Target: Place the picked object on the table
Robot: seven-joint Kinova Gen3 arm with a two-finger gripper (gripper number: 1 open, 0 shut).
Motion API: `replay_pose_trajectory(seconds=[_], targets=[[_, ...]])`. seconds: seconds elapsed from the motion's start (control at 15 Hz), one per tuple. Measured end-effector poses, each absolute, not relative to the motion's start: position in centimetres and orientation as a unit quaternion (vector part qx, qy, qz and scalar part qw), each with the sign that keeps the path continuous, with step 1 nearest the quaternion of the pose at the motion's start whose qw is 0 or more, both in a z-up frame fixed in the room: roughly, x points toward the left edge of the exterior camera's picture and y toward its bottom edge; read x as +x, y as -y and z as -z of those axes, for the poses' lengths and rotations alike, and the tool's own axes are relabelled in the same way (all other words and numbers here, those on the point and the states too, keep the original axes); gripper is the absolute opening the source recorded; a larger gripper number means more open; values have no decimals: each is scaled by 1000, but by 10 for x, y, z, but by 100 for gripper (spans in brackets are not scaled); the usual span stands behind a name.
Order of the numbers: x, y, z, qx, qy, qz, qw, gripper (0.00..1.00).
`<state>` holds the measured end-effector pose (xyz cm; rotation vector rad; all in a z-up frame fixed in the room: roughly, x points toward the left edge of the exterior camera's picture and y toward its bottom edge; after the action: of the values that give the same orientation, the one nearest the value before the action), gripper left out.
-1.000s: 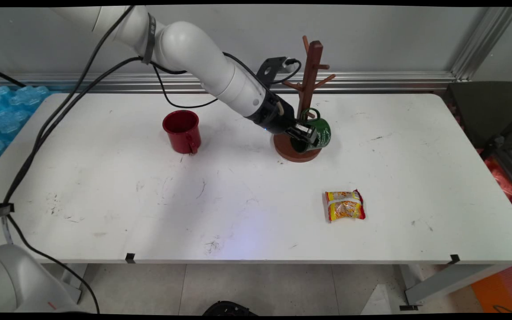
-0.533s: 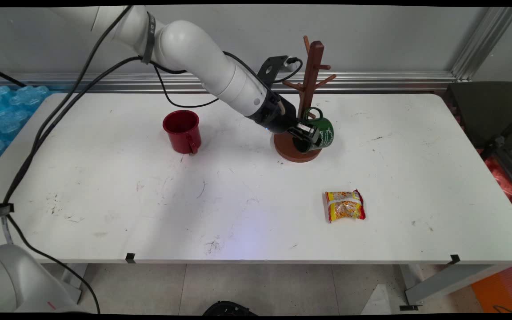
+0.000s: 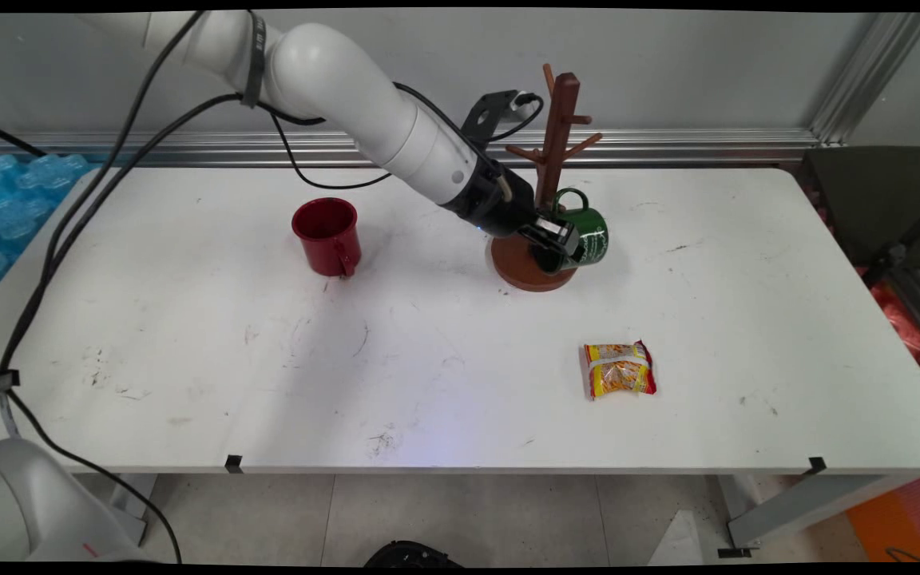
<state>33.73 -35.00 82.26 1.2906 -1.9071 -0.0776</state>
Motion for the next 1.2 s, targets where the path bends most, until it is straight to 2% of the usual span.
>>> replay_pose_trajectory(seconds=[0.8, 1.2], targets=[[337, 323, -843, 501, 763, 45, 407, 0], [347, 301, -858, 480, 787, 40, 384, 0]])
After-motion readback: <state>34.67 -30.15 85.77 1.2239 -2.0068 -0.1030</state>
